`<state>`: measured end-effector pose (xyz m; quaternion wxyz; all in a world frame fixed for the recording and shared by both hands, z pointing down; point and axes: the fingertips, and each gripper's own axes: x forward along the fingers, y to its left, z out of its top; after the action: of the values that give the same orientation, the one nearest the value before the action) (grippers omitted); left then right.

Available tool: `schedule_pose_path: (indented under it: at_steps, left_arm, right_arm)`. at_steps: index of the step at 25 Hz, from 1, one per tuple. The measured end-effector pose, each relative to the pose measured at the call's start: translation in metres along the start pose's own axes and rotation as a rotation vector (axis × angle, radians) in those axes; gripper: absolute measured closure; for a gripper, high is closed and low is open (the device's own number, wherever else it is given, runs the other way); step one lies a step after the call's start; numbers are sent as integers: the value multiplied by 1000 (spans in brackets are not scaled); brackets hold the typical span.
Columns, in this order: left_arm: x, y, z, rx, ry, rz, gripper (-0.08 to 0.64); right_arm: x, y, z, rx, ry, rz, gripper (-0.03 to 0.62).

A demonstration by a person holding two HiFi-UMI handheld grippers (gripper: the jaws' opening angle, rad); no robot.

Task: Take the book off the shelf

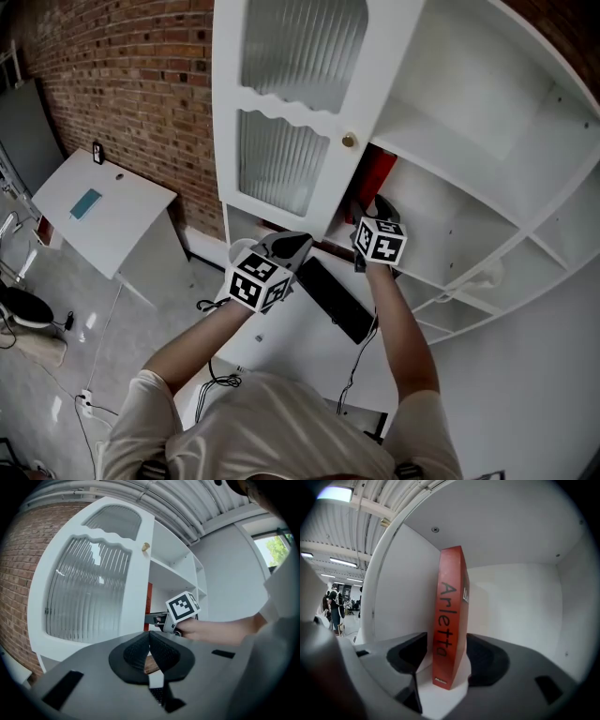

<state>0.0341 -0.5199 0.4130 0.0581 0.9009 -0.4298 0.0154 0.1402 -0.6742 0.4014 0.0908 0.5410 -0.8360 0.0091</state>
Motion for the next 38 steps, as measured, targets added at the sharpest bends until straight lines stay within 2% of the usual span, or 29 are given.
schedule_pose_path:
  at_steps: [5,10,14,17,19,30,38]
  left_arm:
    - [7,2,3,5,-5,-7,566]
    - [10,5,-4,52,14,8,566]
    - [7,12,-7,33,16,21,566]
    - [4,17,-9,25,18,32,566]
    - [2,20,-10,21,19,37,566]
    - [-8,17,-15,4,13,33,566]
    - [-12,-2,-16,9,12,-4,566]
  right_arm:
    - [20,-5,-3,18,-6,-54,344]
    - [40,-10,0,7,-12,-70,344]
    - [51,-15,2,23,-2,-110,349]
    - [51,-18,3,62,-17,-146,413]
    - [50,-20,3,79,-29,-157,425]
    - [22,-13,4,58,-54,-128,437]
    - [-15,-14,-2,54,-43,-134,436]
